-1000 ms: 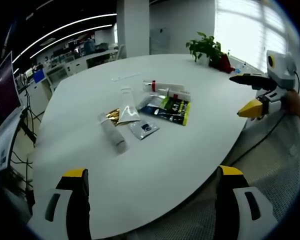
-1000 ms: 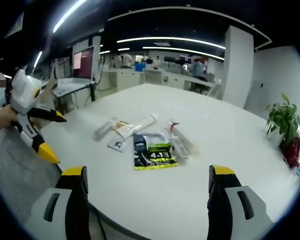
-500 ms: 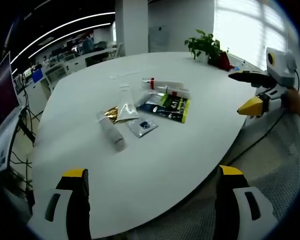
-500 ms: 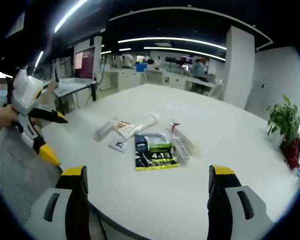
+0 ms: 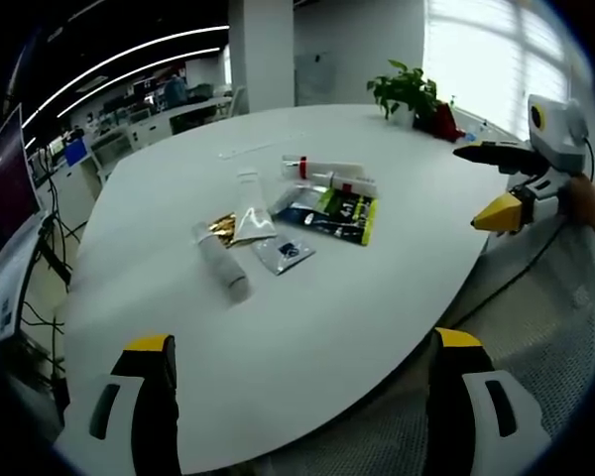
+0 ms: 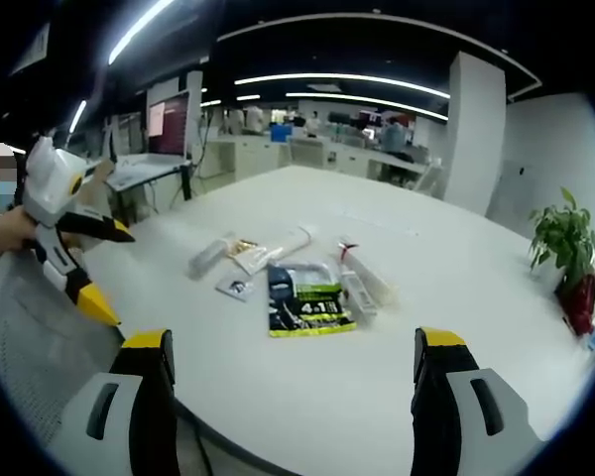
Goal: Arrange the skincare products in the storage area until every visible bottle or jar stands upright without overlapping.
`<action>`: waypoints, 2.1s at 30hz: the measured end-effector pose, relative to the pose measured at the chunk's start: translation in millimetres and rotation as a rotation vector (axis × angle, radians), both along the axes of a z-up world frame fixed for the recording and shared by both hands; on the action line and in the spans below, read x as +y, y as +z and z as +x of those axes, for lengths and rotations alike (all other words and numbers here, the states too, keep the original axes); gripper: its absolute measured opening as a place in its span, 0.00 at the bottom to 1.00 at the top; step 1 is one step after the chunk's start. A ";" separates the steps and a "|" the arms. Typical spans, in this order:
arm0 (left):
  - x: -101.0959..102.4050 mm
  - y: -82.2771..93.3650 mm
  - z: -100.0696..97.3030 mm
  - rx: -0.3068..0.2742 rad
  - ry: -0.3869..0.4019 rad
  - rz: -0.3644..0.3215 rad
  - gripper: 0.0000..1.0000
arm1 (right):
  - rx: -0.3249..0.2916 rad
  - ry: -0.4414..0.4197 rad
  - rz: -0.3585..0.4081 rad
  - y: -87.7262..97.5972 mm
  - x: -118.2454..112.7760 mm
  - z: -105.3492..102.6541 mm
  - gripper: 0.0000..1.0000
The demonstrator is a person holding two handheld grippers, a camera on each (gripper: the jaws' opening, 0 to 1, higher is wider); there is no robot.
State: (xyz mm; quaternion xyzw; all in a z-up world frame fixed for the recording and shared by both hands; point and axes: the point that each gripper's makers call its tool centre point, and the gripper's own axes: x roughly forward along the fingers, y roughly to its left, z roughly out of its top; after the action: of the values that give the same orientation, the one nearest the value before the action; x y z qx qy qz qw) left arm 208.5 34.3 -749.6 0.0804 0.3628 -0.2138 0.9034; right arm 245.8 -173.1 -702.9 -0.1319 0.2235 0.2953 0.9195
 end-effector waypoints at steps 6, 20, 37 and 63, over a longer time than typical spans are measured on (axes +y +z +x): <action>-2.1 -0.3 -1.4 0.005 -0.005 -0.006 0.99 | 0.002 0.001 -0.002 -0.5 0.1 -0.1 1.00; -2.1 -0.4 -1.7 0.015 0.005 -0.015 0.99 | 0.001 0.006 0.000 -0.3 1.0 -0.5 1.00; -4.2 -0.4 -2.0 0.014 -0.010 -0.007 0.99 | 0.000 0.030 -0.006 -0.7 4.2 -2.1 1.00; 0.6 -0.9 -0.1 0.013 -0.008 -0.004 0.99 | -0.008 0.080 -0.082 -1.2 8.9 4.1 1.00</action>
State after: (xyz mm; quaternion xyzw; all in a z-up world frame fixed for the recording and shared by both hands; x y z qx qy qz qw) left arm 208.4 34.9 -750.5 0.0784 0.3677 -0.2186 0.9005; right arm 249.9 -164.2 -704.1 -0.1794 0.2264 0.3221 0.9016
